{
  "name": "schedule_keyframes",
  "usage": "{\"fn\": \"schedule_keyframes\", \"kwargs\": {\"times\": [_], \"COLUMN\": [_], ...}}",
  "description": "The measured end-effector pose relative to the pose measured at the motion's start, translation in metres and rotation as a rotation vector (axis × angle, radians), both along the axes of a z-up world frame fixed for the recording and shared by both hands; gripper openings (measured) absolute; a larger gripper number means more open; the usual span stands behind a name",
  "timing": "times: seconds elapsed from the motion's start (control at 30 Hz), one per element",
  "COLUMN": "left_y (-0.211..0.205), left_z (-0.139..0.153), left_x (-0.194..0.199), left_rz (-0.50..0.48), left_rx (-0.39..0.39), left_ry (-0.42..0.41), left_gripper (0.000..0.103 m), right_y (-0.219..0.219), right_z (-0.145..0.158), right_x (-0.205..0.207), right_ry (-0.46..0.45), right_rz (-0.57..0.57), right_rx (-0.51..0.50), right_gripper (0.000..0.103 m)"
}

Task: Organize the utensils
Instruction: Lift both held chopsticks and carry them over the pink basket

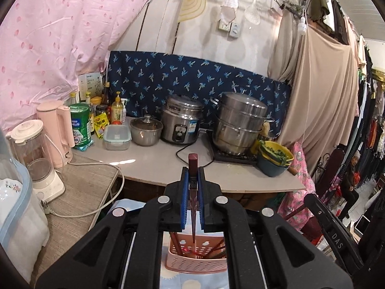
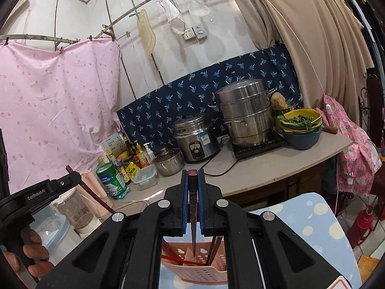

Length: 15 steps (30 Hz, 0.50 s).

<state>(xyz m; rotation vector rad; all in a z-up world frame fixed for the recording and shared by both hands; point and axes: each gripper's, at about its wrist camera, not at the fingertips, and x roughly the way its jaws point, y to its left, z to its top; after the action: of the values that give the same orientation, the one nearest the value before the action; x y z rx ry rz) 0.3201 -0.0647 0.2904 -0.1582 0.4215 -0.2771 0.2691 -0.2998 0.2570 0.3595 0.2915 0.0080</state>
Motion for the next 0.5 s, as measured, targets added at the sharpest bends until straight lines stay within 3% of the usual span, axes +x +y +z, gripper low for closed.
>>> {"fn": "schedule_keyframes", "kwargs": {"times": [0.27, 0.5], "left_y": [0.000, -0.004], "left_z": [-0.047, -0.071], "left_x": [0.026, 0.035], "left_rz": [0.004, -0.023], "left_rx": [0.021, 0.017], "left_ry": [0.104, 0.172], "left_gripper": [0.007, 0.008], "right_y": [0.000, 0.003], "right_z": [-0.050, -0.075], "right_x": [0.026, 0.038], "right_ry": [0.111, 0.174], "right_rz": [0.008, 0.014], "right_rx": [0.013, 0.012], "right_gripper": [0.007, 0.008]}}
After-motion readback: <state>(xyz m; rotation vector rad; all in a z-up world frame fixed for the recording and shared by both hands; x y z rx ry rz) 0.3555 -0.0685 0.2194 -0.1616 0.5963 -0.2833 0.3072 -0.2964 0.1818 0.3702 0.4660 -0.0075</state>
